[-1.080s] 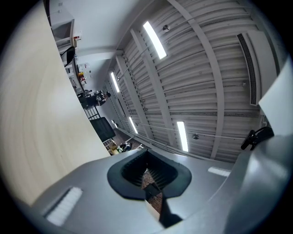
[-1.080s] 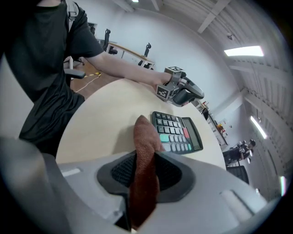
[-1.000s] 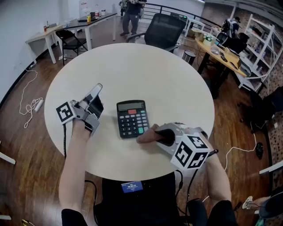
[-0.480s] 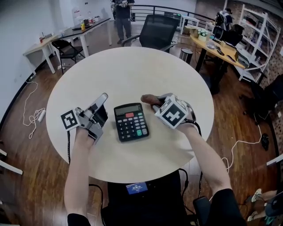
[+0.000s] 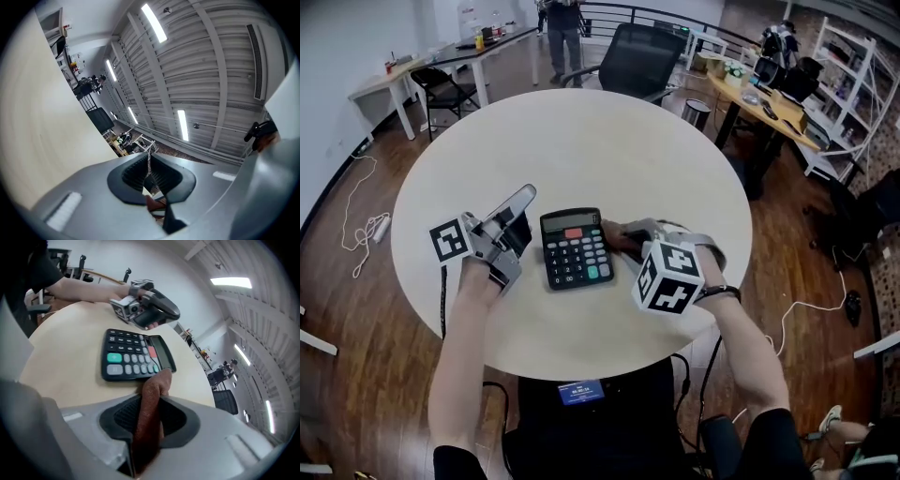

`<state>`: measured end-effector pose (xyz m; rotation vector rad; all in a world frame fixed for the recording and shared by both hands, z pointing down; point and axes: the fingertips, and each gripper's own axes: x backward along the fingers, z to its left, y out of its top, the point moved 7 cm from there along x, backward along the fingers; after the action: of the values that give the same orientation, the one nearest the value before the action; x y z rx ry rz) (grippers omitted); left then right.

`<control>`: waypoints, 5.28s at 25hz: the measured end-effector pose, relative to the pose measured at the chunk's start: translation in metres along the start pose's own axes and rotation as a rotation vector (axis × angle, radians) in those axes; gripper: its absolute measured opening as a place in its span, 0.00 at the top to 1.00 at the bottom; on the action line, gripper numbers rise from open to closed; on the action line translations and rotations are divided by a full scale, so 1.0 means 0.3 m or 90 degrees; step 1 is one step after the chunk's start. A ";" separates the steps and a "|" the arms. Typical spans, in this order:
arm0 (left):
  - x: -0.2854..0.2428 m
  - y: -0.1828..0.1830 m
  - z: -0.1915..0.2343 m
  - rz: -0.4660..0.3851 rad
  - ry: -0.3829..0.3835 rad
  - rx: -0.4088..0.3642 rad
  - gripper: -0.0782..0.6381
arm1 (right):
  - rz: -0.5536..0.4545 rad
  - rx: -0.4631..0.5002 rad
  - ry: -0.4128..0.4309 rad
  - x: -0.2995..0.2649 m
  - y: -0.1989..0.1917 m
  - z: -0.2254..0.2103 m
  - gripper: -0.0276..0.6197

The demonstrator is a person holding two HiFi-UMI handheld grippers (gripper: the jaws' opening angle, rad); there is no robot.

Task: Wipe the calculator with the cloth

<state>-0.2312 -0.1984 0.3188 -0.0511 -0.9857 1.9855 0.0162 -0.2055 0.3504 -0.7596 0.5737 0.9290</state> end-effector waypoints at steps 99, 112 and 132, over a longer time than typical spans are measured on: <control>0.104 -0.152 -0.045 -0.242 0.164 0.268 0.57 | -0.027 -0.084 0.111 0.080 -0.033 -0.020 0.80; 0.093 -0.149 -0.038 -0.237 0.117 0.263 0.57 | -0.264 -0.229 0.062 -0.017 0.003 -0.272 0.80; 0.096 -0.141 -0.061 -0.225 0.132 0.240 0.57 | -0.357 -0.382 0.134 -0.029 -0.073 -0.344 0.80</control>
<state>-0.2119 -0.1541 0.3434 0.1157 -0.4410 1.7640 0.0190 -0.2991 0.3008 -1.4821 0.2256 0.4904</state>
